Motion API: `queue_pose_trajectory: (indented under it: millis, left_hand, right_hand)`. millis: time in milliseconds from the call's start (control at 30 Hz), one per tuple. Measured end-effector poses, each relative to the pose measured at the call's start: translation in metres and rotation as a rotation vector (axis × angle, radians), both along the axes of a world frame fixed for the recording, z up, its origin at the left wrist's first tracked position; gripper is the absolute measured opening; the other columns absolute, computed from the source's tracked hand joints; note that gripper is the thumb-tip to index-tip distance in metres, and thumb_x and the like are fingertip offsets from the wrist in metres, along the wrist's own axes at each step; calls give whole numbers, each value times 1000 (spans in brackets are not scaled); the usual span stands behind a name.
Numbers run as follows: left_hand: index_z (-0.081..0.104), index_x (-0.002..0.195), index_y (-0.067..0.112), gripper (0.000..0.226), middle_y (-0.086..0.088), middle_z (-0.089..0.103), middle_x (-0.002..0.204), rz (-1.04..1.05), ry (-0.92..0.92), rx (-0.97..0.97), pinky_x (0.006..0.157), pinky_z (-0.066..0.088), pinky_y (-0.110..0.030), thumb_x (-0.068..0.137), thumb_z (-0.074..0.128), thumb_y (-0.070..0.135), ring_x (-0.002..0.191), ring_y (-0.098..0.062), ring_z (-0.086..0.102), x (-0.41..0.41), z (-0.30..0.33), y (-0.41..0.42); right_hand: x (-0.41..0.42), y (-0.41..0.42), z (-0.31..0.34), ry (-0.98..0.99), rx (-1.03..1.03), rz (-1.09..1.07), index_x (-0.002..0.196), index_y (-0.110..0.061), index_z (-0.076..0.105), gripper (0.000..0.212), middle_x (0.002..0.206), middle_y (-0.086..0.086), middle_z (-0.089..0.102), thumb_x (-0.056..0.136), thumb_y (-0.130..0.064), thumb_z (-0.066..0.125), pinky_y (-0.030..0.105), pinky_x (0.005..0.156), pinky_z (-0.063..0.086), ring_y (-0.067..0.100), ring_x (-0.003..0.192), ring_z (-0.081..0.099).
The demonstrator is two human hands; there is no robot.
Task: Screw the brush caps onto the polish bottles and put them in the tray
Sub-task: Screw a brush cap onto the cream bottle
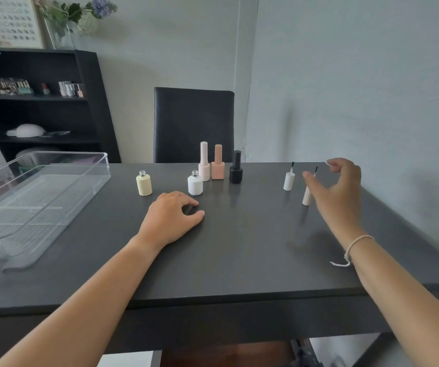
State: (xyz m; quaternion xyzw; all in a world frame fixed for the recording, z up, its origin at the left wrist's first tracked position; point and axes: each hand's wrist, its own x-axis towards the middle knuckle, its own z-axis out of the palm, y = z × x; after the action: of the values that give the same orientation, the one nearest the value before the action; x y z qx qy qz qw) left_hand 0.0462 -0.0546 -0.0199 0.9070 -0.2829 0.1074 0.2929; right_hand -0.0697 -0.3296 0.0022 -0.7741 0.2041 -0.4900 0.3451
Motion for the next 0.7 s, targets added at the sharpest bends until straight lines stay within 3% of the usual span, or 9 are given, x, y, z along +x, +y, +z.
queue_pose_trajectory:
  millis: [133,333,500,700]
  left_hand:
    - [67,105,22,30,4,63,113,-1,-5,5,91,42,-31,80,63,39,104,-17,52,-1,0,0]
    - [67,105,22,30,3,63,114,-5,-13,4,91,43,-31,81,63,38,106,-17,52,-2,0,0]
    - [68,104,21,29,4,64,110,-13,-3,-17,89,44,-31,80,63,36,102,-18,53,0,-1,2]
    - [68,91,22,12,11,60,94,86,-52,-373,77,34,-14,80,65,24,88,-5,51,-1,3,6]
  right_hand:
    - [4,-12,-8,204,141,-16,114,-20,49,49,107,-8,47,75,-45,67,28,78,33,9,95,45]
    - [9,-15,-13,266,183,33,96,-18,57,20,78,-14,57,81,-31,61,27,59,33,16,81,54]
    - [12,-2,-11,248,141,81,86,-23,56,8,78,-16,56,82,-29,60,19,56,33,13,77,53]
    - [26,40,-5,218,35,232,78,-29,55,9,73,-21,57,81,-28,63,26,66,34,8,78,54]
